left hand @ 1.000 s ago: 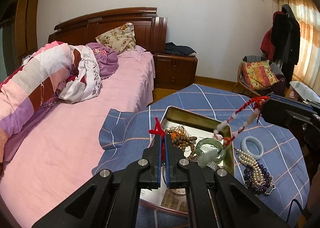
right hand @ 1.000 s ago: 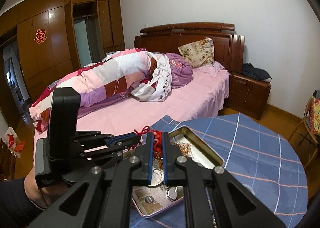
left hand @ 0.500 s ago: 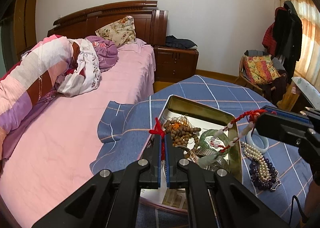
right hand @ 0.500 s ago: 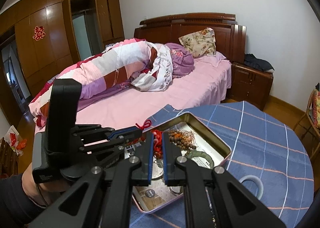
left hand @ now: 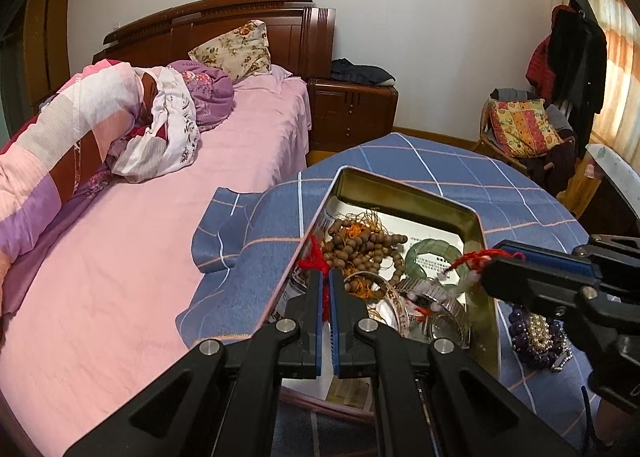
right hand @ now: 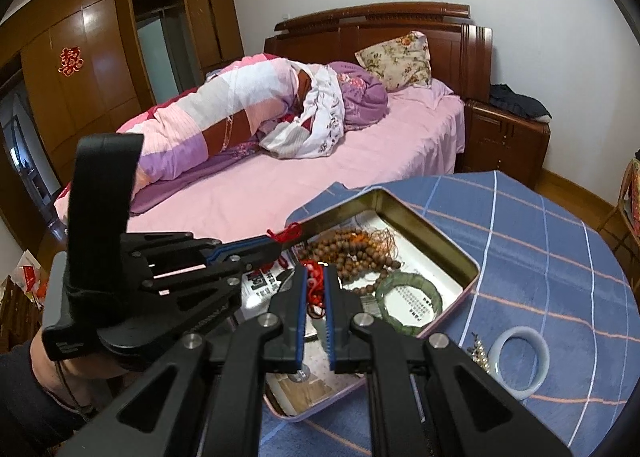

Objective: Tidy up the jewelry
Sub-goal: 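Open left tool over the tin while right tool lowers and releases the pendant necklace, then move both open tools from the tin back to the remaining jewelry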

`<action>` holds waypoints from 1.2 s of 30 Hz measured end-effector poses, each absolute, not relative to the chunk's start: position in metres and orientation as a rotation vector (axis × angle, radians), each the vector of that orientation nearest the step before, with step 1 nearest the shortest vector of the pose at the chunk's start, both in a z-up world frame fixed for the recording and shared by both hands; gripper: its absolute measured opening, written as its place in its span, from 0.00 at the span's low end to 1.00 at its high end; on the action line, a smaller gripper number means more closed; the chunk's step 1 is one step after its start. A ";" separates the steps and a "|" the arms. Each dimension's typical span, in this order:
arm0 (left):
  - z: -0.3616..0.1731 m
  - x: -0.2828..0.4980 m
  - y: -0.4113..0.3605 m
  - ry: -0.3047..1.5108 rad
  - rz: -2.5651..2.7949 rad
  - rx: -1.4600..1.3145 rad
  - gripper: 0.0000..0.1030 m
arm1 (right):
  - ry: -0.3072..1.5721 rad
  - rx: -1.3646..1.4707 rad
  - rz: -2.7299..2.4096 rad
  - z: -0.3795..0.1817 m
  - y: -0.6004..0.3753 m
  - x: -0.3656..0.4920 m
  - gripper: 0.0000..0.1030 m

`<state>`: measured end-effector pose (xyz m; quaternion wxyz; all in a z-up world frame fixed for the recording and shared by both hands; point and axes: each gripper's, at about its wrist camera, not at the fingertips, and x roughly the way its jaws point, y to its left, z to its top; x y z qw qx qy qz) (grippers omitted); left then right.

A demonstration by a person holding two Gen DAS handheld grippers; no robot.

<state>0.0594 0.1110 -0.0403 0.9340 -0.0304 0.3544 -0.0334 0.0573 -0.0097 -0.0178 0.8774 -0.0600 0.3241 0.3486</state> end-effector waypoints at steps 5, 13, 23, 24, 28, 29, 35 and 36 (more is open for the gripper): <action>-0.043 0.059 0.108 0.730 -0.076 -0.058 0.02 | 0.696 -0.129 0.720 -0.026 -0.007 0.059 0.09; -0.044 0.056 0.107 0.739 -0.092 -0.065 0.04 | 0.736 -0.128 0.714 -0.042 -0.005 0.062 0.14; -0.029 0.044 0.106 0.686 -0.055 -0.068 0.78 | 0.729 -0.040 0.663 -0.040 -0.038 0.058 0.60; -0.028 0.043 0.104 0.689 -0.050 -0.057 0.78 | 0.727 -0.035 0.660 -0.039 -0.043 0.057 0.60; -0.025 0.036 0.096 0.675 -0.050 -0.056 0.78 | 0.730 -0.038 0.587 -0.040 -0.081 0.047 0.62; -0.025 0.035 0.094 0.673 -0.050 -0.055 0.78 | 0.735 -0.033 0.566 -0.041 -0.092 0.045 0.62; -0.029 0.028 0.078 0.664 -0.063 -0.044 0.78 | 0.806 0.002 0.393 -0.060 -0.160 0.038 0.62; -0.030 0.028 0.075 0.667 -0.069 -0.044 0.78 | 0.816 0.005 0.378 -0.062 -0.166 0.037 0.62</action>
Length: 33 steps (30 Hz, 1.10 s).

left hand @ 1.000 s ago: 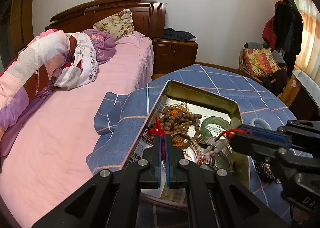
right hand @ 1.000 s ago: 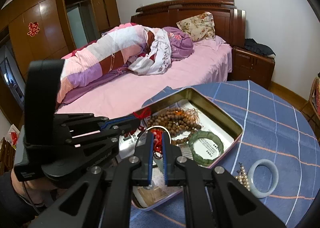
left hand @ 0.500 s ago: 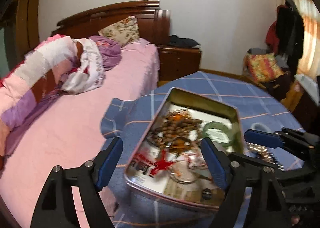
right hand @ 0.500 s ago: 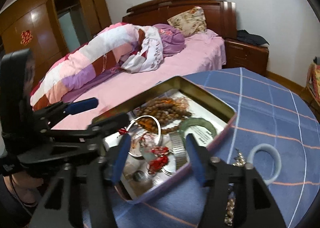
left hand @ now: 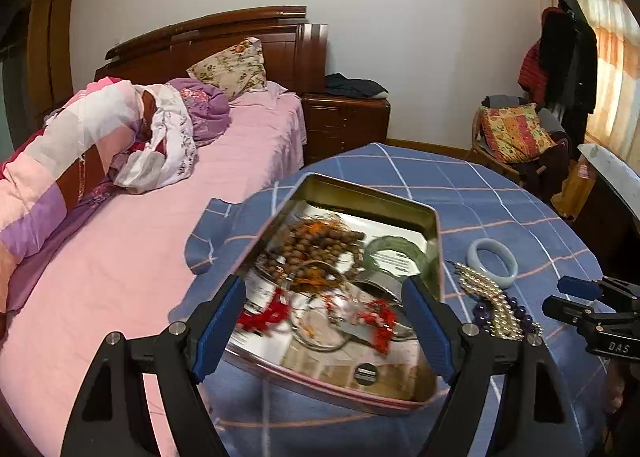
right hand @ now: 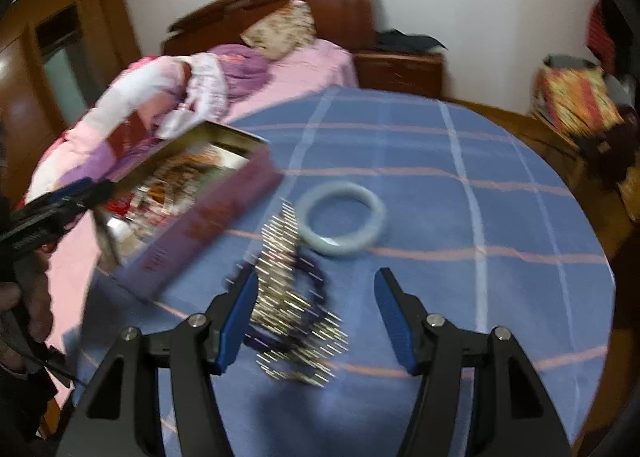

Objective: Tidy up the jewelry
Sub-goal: 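Move both open tools from the tin back to the remaining jewelry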

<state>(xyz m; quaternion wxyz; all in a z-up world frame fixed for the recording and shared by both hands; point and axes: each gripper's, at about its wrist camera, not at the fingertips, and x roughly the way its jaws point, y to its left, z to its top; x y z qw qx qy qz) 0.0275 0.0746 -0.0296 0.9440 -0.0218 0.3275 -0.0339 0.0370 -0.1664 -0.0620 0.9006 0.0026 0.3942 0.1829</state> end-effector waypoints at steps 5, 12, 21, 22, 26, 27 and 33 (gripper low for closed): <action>-0.032 0.024 0.060 0.677 -0.083 -0.025 0.78 | 0.835 0.013 0.358 -0.070 -0.178 0.032 0.62; -0.037 0.020 0.045 0.695 -0.077 -0.002 0.78 | 0.831 -0.031 0.406 -0.074 -0.164 0.028 0.53; -0.038 0.021 0.034 0.700 -0.092 0.009 0.78 | 0.827 -0.043 0.448 -0.070 -0.146 0.040 0.46; -0.038 0.021 0.033 0.699 -0.094 0.013 0.78 | 0.831 -0.051 0.454 -0.071 -0.140 0.044 0.46; -0.039 0.022 0.026 0.691 -0.092 0.044 0.78 | 0.860 -0.064 0.469 -0.080 -0.119 0.061 0.46; -0.040 0.023 0.024 0.693 -0.089 0.051 0.78 | 0.871 -0.071 0.468 -0.083 -0.115 0.064 0.46; -0.040 0.025 0.027 0.696 -0.087 0.034 0.78 | 0.864 -0.099 0.453 -0.083 -0.114 0.065 0.14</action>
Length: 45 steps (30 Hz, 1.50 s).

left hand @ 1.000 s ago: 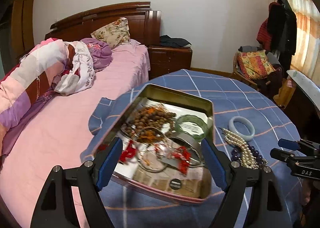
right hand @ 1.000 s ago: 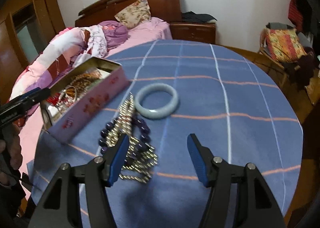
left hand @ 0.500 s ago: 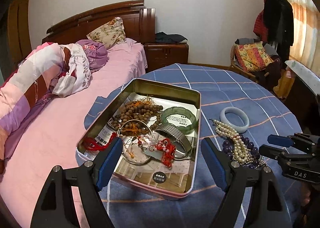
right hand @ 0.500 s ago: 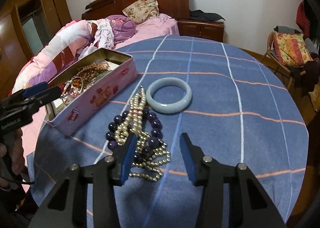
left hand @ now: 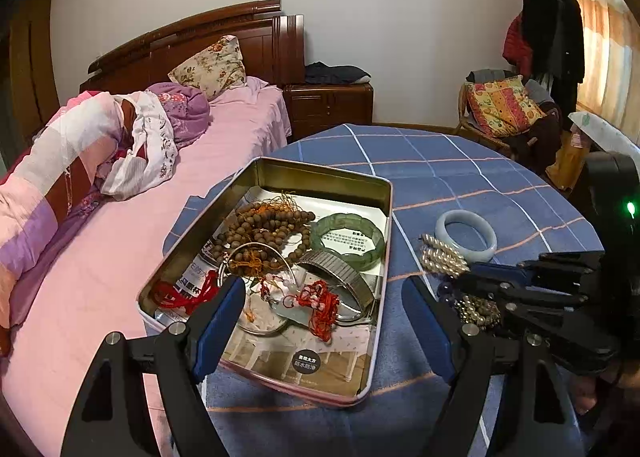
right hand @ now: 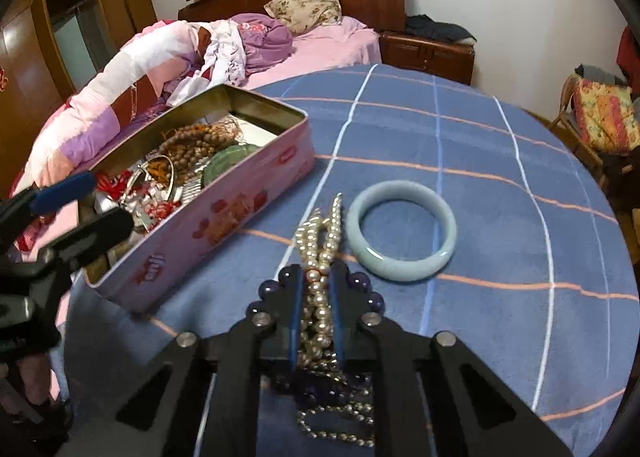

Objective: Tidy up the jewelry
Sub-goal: 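Move both open tools from the tin back to the remaining jewelry, then grasp the purple bead bracelet with left tool while right tool grasps the pearl strand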

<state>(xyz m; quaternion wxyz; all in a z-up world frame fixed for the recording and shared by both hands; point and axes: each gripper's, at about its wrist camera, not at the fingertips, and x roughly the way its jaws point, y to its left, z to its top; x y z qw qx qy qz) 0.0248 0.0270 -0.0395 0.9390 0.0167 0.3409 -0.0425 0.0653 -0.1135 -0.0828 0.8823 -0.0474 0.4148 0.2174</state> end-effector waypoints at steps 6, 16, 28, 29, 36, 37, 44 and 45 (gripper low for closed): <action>-0.034 0.024 0.017 0.681 -0.112 0.047 0.78 | 0.767 -0.036 0.420 -0.060 -0.140 0.049 0.09; -0.037 0.020 -0.020 0.685 -0.188 0.101 0.78 | 0.747 0.016 0.281 -0.052 -0.199 0.035 0.09; -0.061 0.046 -0.066 0.765 -0.248 0.191 0.77 | 0.830 0.049 0.255 -0.079 -0.222 0.034 0.10; -0.063 0.048 -0.068 0.776 -0.255 0.195 0.68 | 0.833 0.051 0.254 -0.080 -0.222 0.035 0.10; -0.079 0.066 -0.078 0.875 -0.286 0.209 0.45 | 0.842 0.074 0.256 -0.082 -0.227 0.036 0.15; -0.081 0.066 -0.079 0.889 -0.294 0.203 0.45 | 0.845 0.074 0.256 -0.082 -0.226 0.036 0.18; -0.084 0.073 -0.077 0.918 -0.325 0.152 0.26 | 0.870 0.076 0.263 -0.085 -0.225 0.040 0.31; -0.083 0.072 -0.079 0.913 -0.329 0.160 0.16 | 0.876 0.070 0.264 -0.085 -0.223 0.042 0.31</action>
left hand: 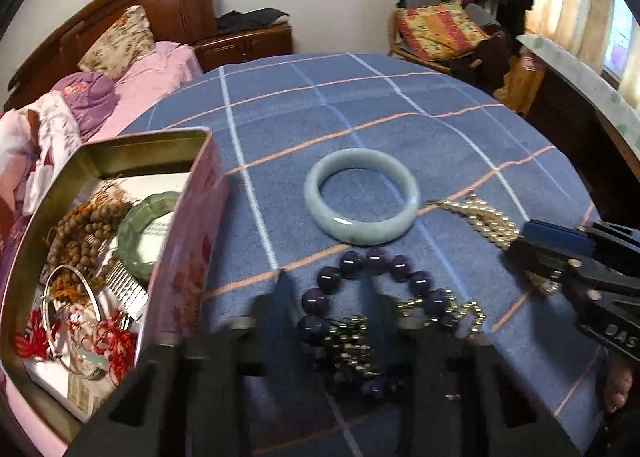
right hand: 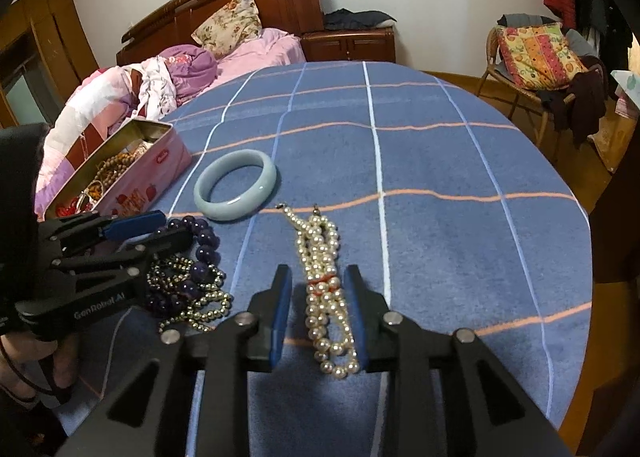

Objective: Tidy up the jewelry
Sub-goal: 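Grasp the purple bead bracelet with left tool while right tool grasps the pearl strand, then carry the purple bracelet with left tool while right tool carries the pearls over the tin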

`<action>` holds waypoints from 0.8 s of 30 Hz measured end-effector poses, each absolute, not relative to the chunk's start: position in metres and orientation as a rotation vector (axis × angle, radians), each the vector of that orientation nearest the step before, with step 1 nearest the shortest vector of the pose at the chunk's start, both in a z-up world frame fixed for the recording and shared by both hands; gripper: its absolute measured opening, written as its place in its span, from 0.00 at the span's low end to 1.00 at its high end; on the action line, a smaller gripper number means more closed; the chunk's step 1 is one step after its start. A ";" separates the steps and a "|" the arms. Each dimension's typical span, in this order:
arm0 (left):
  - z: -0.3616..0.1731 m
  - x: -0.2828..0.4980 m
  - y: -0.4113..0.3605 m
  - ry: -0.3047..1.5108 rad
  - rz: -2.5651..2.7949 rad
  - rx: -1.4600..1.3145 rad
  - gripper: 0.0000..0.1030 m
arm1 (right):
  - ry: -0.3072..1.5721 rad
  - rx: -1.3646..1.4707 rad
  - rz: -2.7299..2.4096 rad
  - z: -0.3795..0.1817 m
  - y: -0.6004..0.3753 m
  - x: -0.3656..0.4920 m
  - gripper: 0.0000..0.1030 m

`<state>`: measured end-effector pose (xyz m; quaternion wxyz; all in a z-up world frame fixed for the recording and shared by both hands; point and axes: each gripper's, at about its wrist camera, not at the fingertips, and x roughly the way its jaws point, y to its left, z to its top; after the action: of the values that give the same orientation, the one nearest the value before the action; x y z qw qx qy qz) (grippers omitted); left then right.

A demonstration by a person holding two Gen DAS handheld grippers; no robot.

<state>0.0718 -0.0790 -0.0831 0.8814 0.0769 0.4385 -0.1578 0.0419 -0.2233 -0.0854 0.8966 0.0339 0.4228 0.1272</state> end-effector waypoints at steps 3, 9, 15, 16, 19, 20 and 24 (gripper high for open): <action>-0.082 0.067 -0.084 0.902 -0.343 0.173 0.13 | 0.902 0.040 0.282 -0.088 -0.217 0.045 0.20; -0.056 0.052 -0.074 0.796 -0.332 0.135 0.13 | 0.863 0.047 0.286 -0.083 -0.220 0.039 0.15; -0.021 0.041 -0.062 0.700 -0.331 0.086 0.13 | 0.803 0.061 0.279 -0.071 -0.221 0.031 0.15; -0.018 0.040 -0.060 0.692 -0.331 0.079 0.13 | 0.794 0.060 0.278 -0.068 -0.221 0.030 0.15; -0.006 0.037 -0.055 0.666 -0.331 0.060 0.13 | 0.763 0.058 0.277 -0.058 -0.220 0.028 0.15; -0.004 0.036 -0.054 0.660 -0.333 0.056 0.13 | 0.755 0.059 0.277 -0.055 -0.220 0.028 0.15; 0.006 0.030 -0.054 0.635 -0.358 0.048 0.13 | 0.735 0.065 0.275 -0.049 -0.220 0.028 0.15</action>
<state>0.0305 -0.0537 0.0064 0.9341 0.0235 0.3103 -0.1751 0.0282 -0.2199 -0.0489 0.9235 0.0318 0.3580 0.1339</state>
